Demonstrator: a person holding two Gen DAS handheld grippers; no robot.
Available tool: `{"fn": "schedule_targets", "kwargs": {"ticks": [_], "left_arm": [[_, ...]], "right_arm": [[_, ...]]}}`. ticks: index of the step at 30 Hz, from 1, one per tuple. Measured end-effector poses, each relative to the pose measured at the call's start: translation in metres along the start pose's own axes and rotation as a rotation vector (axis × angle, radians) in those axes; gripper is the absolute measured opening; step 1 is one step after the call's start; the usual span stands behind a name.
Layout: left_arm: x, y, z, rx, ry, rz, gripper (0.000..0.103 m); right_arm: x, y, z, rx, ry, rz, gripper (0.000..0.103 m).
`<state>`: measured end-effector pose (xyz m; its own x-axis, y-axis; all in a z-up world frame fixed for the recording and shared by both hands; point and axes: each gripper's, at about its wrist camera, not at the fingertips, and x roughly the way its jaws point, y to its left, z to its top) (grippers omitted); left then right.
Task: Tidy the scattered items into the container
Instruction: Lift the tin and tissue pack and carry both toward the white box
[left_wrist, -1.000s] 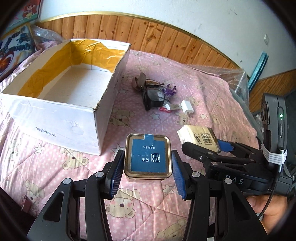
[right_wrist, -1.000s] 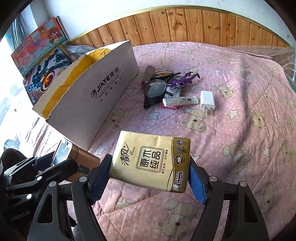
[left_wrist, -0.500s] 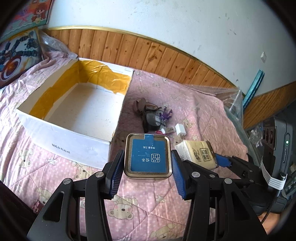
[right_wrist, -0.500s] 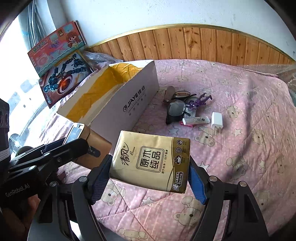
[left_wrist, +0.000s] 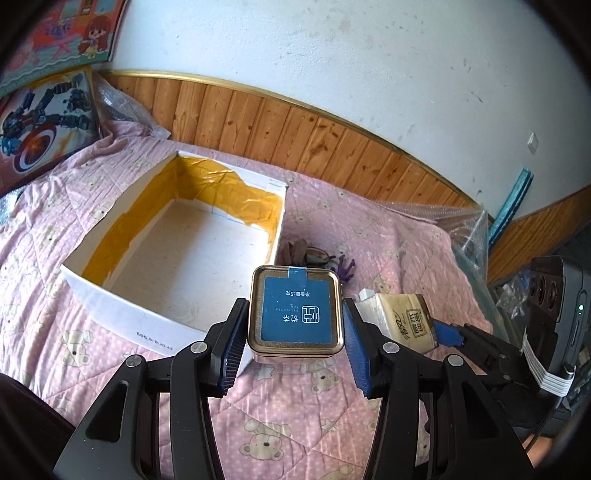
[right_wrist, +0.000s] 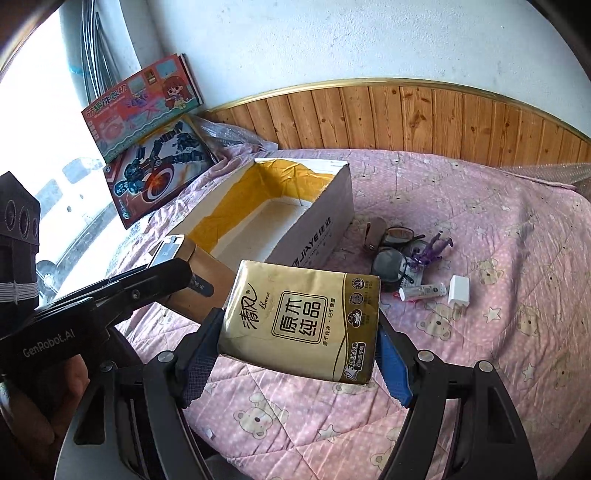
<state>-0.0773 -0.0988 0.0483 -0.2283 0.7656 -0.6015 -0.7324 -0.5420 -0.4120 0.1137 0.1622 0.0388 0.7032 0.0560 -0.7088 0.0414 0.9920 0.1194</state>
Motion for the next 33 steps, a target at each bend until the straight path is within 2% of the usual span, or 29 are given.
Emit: {"fn": "schedule_targets", "kwargs": {"ticks": [19, 22, 33], "left_arm": [[0.015, 0.032, 0.067, -0.007, -0.020, 0.011, 0.051], [0.019, 0.039, 0.078, -0.017, -0.018, 0.013, 0.051], [0.048, 0.057, 0.108, -0.018, 0.041, 0.049, 0.051]], "right_arm": [[0.032, 0.027, 0.068, -0.108, -0.032, 0.025, 0.077], [0.039, 0.029, 0.078, -0.098, -0.051, 0.000, 0.077], [0.073, 0.031, 0.113, -0.188, -0.026, -0.015, 0.077]]}}
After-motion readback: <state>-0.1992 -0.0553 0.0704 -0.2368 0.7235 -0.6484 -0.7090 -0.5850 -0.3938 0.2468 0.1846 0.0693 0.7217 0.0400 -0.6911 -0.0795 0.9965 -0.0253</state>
